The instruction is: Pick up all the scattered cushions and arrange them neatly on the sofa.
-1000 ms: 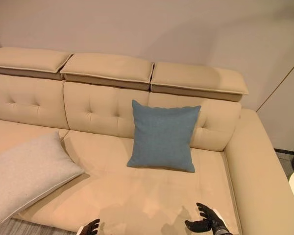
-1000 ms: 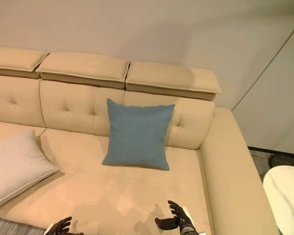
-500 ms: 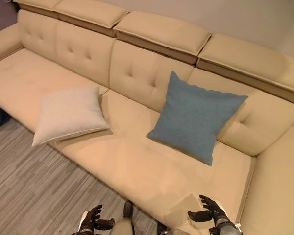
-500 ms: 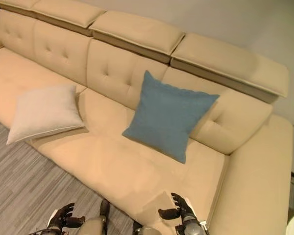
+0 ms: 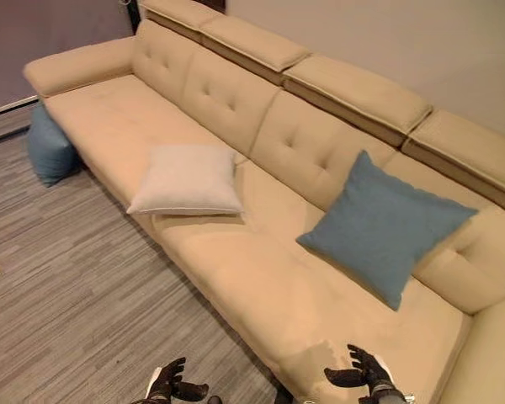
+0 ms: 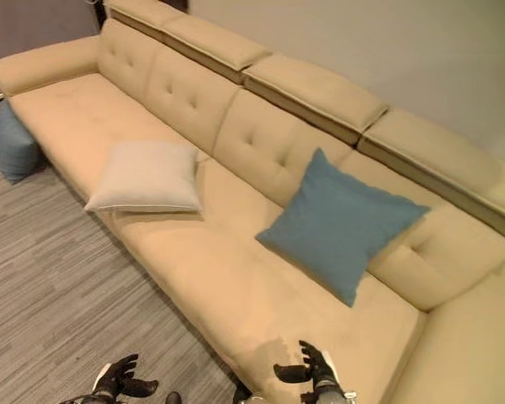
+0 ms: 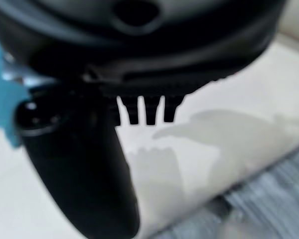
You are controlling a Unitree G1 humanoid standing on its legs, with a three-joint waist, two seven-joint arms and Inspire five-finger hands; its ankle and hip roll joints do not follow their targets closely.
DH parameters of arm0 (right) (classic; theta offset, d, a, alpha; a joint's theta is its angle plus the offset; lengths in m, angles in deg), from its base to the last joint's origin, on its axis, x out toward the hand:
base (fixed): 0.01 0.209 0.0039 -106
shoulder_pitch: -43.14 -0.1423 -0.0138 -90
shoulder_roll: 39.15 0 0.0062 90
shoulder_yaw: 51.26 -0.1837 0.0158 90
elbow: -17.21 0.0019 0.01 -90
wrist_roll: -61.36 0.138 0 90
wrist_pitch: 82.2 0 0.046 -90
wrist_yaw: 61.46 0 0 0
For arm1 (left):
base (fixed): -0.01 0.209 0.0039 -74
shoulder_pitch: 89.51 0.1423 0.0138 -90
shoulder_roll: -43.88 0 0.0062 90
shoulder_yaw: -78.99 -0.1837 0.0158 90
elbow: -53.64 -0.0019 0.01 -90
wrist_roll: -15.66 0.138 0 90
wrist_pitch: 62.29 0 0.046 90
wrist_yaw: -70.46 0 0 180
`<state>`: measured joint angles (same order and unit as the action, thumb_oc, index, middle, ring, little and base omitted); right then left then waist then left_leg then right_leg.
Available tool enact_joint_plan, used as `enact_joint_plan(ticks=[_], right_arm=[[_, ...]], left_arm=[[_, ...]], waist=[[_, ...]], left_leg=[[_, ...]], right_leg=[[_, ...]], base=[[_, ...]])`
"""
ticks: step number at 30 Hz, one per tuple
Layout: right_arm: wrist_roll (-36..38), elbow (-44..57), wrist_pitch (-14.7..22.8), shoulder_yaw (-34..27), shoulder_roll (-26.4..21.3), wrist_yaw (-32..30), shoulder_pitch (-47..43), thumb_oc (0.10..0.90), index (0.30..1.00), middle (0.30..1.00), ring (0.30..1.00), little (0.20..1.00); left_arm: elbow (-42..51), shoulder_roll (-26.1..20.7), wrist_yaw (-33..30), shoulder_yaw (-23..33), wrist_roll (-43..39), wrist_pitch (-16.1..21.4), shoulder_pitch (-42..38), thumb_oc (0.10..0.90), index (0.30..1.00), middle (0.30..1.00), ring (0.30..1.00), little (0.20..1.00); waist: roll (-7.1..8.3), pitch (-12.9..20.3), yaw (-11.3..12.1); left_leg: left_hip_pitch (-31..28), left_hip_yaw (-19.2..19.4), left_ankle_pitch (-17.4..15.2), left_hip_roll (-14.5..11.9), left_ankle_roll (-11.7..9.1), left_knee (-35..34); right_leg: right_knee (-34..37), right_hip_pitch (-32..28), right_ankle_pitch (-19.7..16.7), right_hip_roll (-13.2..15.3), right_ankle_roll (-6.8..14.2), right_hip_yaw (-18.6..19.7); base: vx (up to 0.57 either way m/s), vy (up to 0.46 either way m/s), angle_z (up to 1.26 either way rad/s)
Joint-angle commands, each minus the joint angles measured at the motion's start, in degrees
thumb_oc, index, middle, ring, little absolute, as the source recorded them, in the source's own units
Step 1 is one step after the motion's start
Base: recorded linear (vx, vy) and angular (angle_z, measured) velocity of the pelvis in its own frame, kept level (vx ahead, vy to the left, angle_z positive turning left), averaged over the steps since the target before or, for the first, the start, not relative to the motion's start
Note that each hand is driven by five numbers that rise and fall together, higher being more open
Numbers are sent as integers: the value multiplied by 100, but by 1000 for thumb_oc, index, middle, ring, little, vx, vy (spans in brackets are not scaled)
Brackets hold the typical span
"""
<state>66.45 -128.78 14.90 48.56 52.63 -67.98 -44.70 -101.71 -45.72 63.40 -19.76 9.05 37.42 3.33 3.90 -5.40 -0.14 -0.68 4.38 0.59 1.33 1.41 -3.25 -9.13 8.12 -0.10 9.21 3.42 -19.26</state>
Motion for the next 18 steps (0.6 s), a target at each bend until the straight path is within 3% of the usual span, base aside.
enact_joint_plan(ticks=[1, 4, 9, 12, 13, 14, 15, 18], right_arm=[[77, 263, 242, -46, -255, -148, -326, 800, 900, 900, 900, 900], [141, 292, 258, 40, -303, -139, -356, 800, 900, 900, 900, 900], [86, 381, 292, 72, -419, -132, -324, 800, 900, 900, 900, 900], [59, 351, 272, 4, -442, -179, -301, 800, 900, 900, 900, 900], [59, 351, 272, 4, -442, -179, -301, 800, 900, 900, 900, 900], [49, 348, 268, -16, -435, -200, -266, 800, 900, 900, 900, 900], [46, 339, 231, -86, -398, -220, -143, 800, 900, 900, 900, 900], [3, 272, 203, -130, -298, -223, -12, 800, 900, 900, 900, 900]], left_arm=[[202, -269, -138, 185, 127, 195, -225, 800, 900, 900, 900, 900], [172, -307, -170, 151, 147, 226, -281, 800, 900, 900, 900, 900], [151, -150, -186, 154, 24, 233, -205, 800, 900, 900, 900, 900], [125, -74, -197, 186, -20, 213, -168, 800, 900, 900, 900, 900], [125, -74, -197, 186, -20, 213, -168, 800, 900, 900, 900, 900], [114, -66, -205, 193, 12, 206, -127, 800, 900, 900, 900, 900], [89, -67, -182, 218, 66, 178, -37, 800, 900, 900, 900, 900], [-17, -89, -77, 261, 211, 123, 29, 800, 900, 900, 900, 900]], waist=[[43, -123, -96], [60, -98, -87], [116, -139, 21], [118, -208, -21], [118, -208, -22], [124, -200, -41], [156, -193, -126], [133, -128, -272]], left_leg=[[217, -285, -237, -42, -300, 120], [294, -640, -187, 74, -317, 137], [632, -899, -114, 208, -458, 435], [812, -409, -95, 71, -455, 563], [812, -409, -96, 71, -455, 564], [827, -158, -101, 2, -432, 581], [831, 629, -112, -184, -377, 645], [669, 1263, -200, -324, -347, 528]], right_leg=[[98, -198, 202, -491, 367, 1317], [258, -334, 303, -769, 268, 1872], [895, -632, 197, -690, 215, 1494], [1018, -694, 159, -596, 240, 1143], [1018, -694, 159, -596, 240, 1142], [1065, -718, 136, -577, 250, 1026], [1164, -745, 86, -502, 272, 712], [1198, -786, 98, -480, 313, 466]], base=[[-24, 32, 90], [12, -54, 109], [-14, -102, 95], [-84, -16, 119], [-38, -5, 142], [-52, 19, 102], [-42, 34, 74], [102, 127, 142]])
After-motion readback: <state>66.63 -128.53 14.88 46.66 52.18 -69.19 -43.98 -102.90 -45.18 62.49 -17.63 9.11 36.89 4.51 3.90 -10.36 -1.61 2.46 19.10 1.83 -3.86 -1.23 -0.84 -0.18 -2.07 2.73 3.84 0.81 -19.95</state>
